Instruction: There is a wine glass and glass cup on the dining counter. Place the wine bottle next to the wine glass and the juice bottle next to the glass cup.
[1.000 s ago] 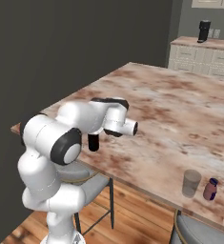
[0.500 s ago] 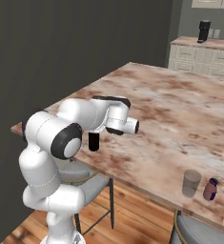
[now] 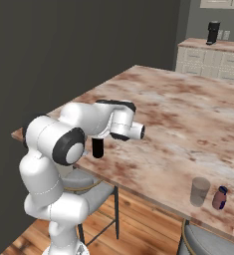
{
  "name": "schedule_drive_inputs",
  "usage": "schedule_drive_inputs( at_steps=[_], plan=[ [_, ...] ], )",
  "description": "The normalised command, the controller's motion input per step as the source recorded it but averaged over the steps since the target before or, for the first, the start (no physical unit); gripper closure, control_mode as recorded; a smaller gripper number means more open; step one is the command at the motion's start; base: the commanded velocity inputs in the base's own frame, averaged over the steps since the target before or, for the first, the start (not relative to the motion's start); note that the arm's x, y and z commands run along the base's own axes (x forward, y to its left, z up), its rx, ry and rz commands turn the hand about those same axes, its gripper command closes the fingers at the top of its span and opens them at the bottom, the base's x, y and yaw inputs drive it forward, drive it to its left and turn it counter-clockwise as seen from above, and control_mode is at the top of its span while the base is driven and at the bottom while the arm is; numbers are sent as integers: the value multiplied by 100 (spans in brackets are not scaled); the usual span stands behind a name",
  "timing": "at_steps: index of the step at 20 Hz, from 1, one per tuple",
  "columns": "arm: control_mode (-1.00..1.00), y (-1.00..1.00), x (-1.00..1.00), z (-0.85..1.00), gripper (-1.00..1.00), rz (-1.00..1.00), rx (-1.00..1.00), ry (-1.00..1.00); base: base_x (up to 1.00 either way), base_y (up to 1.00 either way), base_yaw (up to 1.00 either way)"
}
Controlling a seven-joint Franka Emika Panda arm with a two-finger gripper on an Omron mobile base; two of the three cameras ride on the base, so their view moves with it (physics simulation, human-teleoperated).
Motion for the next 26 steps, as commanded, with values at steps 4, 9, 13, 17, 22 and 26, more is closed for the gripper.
schedule_drive_inputs(
  at_steps=[4, 9, 13, 17, 22, 26],
  plan=[
    [-100, 2, 0, -20, -100, 0, 0, 0, 0, 0, 0],
    [-100, 0, 0, -9, -100, 0, 0, 0, 0, 0, 0],
    [-100, 0, 0, 0, -100, 0, 0, 0, 0, 0, 0],
    [-100, 0, 0, 0, -100, 0, 0, 0, 0, 0, 0],
    [-100, 3, 0, 0, -100, -2, 3, 4, 0, 0, 0],
    [-100, 1, -6, 0, -100, -3, 3, 3, 0, 0, 0]
  ],
)
